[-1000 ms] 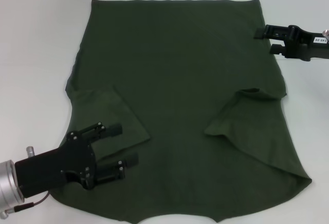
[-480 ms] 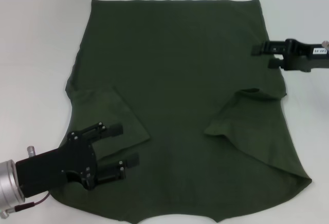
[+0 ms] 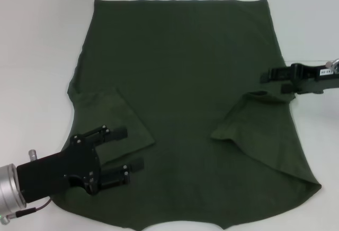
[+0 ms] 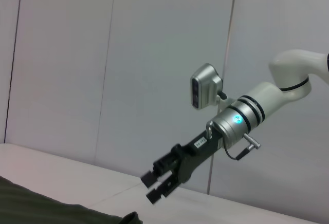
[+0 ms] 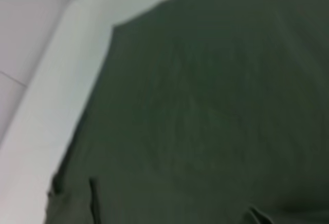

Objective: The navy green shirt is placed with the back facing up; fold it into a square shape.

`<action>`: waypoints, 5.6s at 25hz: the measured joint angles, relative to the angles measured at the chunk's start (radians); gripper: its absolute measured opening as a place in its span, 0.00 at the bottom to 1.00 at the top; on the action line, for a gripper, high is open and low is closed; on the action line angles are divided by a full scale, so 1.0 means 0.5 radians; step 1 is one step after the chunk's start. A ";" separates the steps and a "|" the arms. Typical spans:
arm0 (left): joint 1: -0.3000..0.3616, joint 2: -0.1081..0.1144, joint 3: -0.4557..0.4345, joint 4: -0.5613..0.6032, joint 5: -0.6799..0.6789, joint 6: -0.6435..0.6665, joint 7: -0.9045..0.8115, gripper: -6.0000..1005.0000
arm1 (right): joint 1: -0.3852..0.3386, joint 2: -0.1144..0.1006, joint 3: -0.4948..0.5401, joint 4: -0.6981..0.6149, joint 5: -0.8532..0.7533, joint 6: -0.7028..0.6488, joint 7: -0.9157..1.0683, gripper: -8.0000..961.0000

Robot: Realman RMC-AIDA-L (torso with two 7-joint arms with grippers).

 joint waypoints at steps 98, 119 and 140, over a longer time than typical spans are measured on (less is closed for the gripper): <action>-0.043 -0.006 -0.008 -0.081 -0.166 -0.005 0.021 0.80 | -0.005 0.355 -0.277 -0.595 -0.338 0.658 -0.748 0.89; -0.224 0.101 0.034 -0.059 0.089 0.005 -0.803 0.80 | -0.543 0.196 0.098 -0.383 0.442 -1.033 -1.650 0.89; -0.382 0.377 -0.136 0.342 0.561 0.069 -2.391 0.79 | -0.495 0.193 0.111 -0.225 0.356 -1.114 -1.645 0.89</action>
